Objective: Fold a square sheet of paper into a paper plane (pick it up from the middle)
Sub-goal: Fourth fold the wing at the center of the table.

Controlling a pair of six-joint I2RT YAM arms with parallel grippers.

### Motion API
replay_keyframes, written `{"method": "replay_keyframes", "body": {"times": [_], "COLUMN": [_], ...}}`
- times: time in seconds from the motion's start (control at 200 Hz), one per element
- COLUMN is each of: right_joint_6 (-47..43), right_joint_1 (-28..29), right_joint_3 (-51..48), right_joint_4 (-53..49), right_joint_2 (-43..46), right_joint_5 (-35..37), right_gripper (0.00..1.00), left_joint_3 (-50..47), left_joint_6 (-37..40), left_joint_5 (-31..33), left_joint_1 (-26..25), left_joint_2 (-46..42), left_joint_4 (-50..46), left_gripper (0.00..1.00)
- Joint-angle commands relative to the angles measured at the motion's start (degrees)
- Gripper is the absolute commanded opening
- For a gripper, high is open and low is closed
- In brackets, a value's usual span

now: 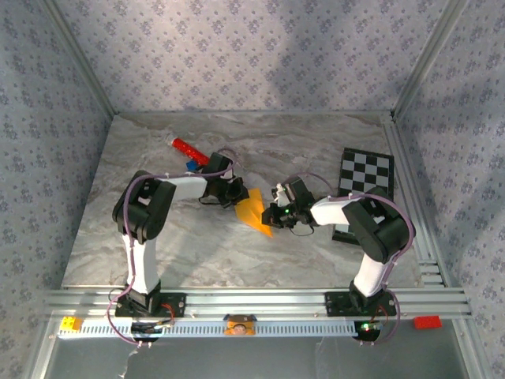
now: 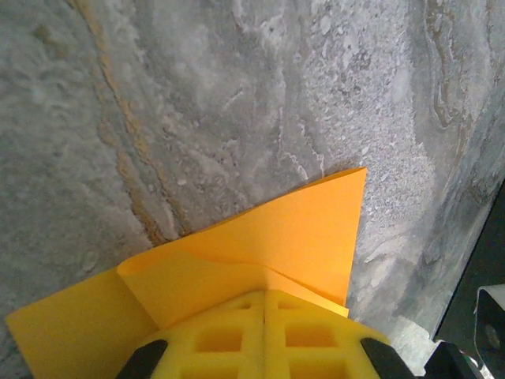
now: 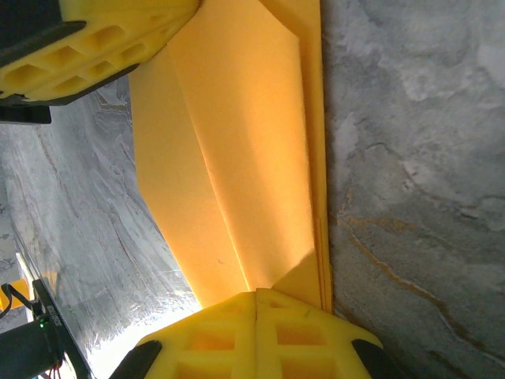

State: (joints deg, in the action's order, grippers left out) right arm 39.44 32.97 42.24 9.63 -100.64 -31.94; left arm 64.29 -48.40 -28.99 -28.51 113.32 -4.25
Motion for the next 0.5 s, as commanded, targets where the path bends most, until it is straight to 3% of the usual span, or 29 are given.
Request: {"method": "replay_keyframes", "body": {"times": [0.0,0.495], "right_joint_6": [-0.94,-0.9], "right_joint_1": [-0.29,-0.28], "right_joint_3": [-3.3,-2.92], "right_joint_4": [-10.21,-10.17], "right_joint_2": [-1.66,-1.49], "right_joint_5": [2.5,1.88], "right_gripper": [0.0,0.0], "left_joint_3": [1.3,5.31], "left_joint_6": [2.8,5.4], "left_joint_5": [10.62,11.69], "left_joint_1": [4.45,5.34], "left_joint_2": [3.14,1.06], "left_joint_4": [-2.6,-6.59], "left_gripper": [0.04,0.04]}}
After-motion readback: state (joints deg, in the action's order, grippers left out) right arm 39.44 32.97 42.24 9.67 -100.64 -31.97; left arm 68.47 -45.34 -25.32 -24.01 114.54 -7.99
